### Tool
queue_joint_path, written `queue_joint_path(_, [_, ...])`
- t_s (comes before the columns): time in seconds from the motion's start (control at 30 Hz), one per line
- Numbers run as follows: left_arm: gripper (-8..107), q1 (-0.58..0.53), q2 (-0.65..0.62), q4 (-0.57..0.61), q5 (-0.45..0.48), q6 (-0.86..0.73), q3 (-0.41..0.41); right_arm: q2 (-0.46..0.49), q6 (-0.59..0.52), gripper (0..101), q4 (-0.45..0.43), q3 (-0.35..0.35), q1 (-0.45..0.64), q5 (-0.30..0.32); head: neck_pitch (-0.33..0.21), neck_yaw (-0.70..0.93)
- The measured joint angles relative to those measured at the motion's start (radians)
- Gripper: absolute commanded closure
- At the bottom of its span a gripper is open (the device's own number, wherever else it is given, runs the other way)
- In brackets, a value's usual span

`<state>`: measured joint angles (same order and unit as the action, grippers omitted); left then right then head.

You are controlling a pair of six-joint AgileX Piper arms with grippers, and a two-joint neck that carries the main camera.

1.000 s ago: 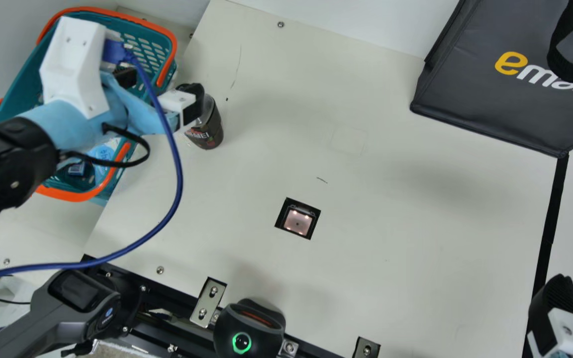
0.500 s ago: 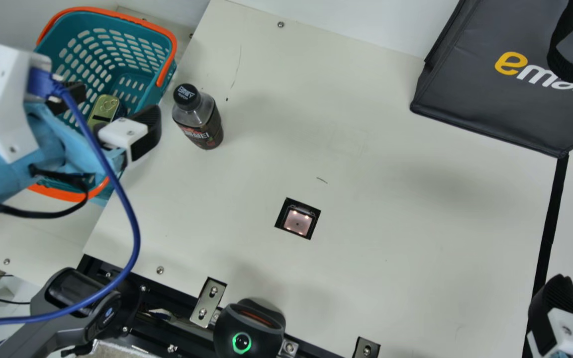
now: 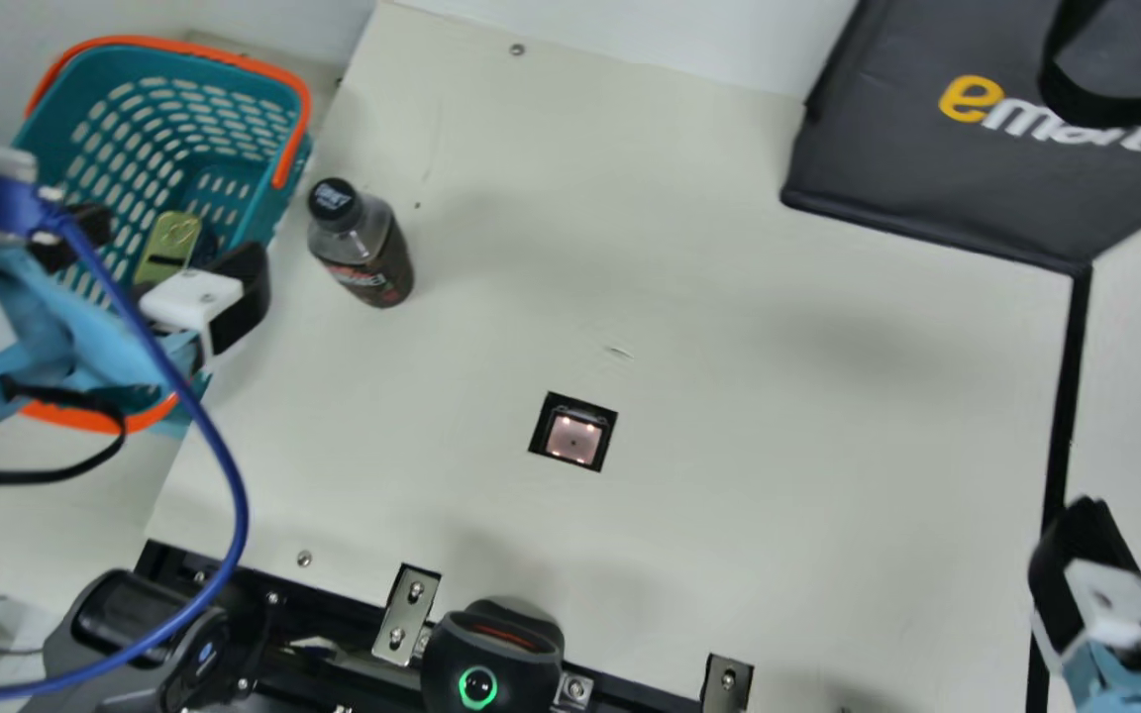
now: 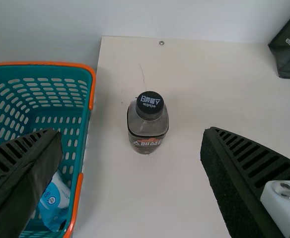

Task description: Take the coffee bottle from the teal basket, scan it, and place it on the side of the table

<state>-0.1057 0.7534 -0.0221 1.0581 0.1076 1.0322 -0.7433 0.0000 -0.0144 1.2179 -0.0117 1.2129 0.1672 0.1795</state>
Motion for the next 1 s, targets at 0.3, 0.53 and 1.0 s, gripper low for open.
queue_joint_path(0.3, [9,0.0,0.0,0.0,0.002,0.0,0.0,0.0,0.0,6,0.0,0.0,0.0,-0.001,0.0,-0.199])
queue_joint_path(0.53, [9,0.007,0.016,0.012,-0.002,-0.005,0.0,0.0,0.0,6,0.0,0.0,0.0,-0.001,0.0,-0.209])
queue_joint_path(1.0, [9,-0.002,0.179,0.022,-0.032,0.009,-0.023,0.0,0.0,6,0.0,0.0,0.0,-0.001,0.0,-0.209])
